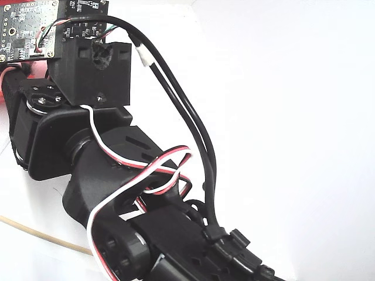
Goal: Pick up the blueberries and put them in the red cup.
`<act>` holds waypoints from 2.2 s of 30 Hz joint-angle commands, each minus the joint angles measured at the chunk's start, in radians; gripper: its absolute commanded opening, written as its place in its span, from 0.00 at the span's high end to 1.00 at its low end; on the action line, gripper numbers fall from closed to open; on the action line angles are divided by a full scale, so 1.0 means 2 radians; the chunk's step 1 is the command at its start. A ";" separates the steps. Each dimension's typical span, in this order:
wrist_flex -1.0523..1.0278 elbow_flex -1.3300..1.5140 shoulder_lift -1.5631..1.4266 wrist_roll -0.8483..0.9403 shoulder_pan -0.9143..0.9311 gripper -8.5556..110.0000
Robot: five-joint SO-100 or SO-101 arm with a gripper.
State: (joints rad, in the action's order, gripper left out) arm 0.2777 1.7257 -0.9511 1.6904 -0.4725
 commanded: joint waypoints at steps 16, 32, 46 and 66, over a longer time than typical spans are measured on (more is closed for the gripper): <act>0.013 -0.090 0.010 -0.002 -0.034 0.78; 0.025 -0.033 -0.039 0.019 0.004 0.77; 0.028 0.042 -0.099 0.056 0.069 0.77; 0.026 0.120 -0.146 0.102 0.144 0.78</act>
State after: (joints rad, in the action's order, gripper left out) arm 0.3099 1.9681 -1.0861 1.8822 -0.1841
